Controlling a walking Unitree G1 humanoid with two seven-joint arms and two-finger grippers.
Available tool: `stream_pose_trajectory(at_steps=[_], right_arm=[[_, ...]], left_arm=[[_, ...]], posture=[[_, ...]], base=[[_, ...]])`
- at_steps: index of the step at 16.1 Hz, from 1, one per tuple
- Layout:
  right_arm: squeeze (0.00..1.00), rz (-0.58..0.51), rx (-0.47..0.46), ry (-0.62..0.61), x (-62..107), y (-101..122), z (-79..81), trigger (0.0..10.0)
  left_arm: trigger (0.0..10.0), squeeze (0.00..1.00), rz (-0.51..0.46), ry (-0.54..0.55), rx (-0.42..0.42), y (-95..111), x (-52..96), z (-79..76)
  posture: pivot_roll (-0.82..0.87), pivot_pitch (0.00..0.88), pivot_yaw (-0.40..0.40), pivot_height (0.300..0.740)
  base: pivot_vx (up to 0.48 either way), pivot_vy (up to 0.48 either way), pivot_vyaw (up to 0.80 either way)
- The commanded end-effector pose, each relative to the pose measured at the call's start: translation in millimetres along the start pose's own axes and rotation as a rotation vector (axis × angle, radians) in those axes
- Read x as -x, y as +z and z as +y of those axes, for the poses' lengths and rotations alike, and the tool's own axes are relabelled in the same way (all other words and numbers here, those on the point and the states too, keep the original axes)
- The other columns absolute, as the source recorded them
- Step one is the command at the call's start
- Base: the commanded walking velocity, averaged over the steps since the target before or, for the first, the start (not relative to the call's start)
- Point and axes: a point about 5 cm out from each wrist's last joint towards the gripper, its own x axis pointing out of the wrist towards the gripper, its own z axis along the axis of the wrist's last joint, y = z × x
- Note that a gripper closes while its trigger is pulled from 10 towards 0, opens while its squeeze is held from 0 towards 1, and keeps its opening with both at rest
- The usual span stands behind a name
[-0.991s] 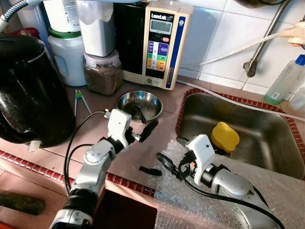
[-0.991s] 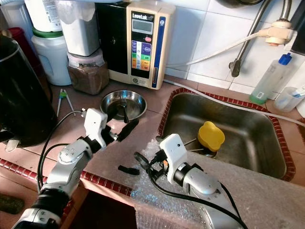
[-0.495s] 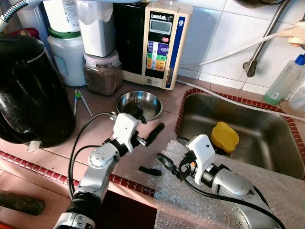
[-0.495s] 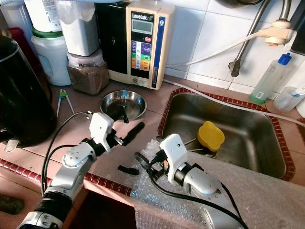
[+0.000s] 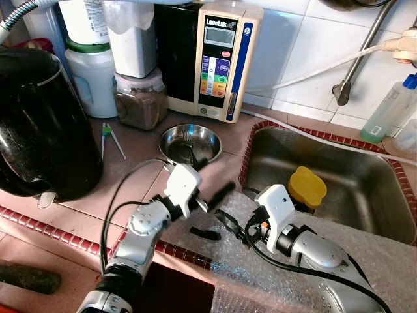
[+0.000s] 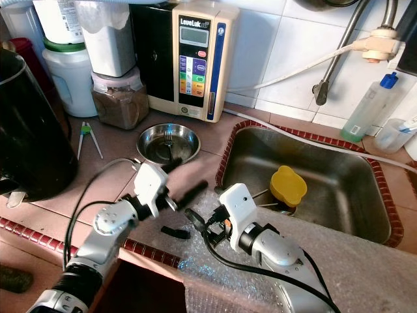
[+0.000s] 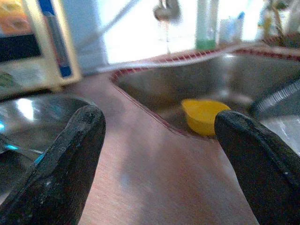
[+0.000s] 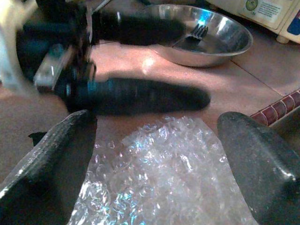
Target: Kitchen organization
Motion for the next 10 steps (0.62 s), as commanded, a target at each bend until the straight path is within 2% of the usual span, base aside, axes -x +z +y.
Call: stream_pose_trajectory(at_steps=[1,5,10], right_arm=[[0.00,-0.001,0.009,0.001,0.4,2,-0.8,10.0],[0.00,-0.010,0.012,-0.006,-0.8,4,-0.8,10.0],[0.00,-0.012,0.016,-0.020,-0.5,4,-3.0,10.0]], left_arm=[[10.0,0.00,0.013,-0.016,-0.007,-3,-2.0,-3.5],[10.0,0.00,0.022,0.062,-0.023,-3,-8.5,4.5],[10.0,0.00,-0.030,0.194,-0.009,5,-14.3,18.0]], posture=[[0.05,0.000,-0.071,0.740],[0.05,0.000,-0.070,0.740],[0.05,0.000,-0.065,0.740]], base=[[0.000,0.000,0.00],[0.000,0.000,0.00],[0.000,0.000,0.00]])
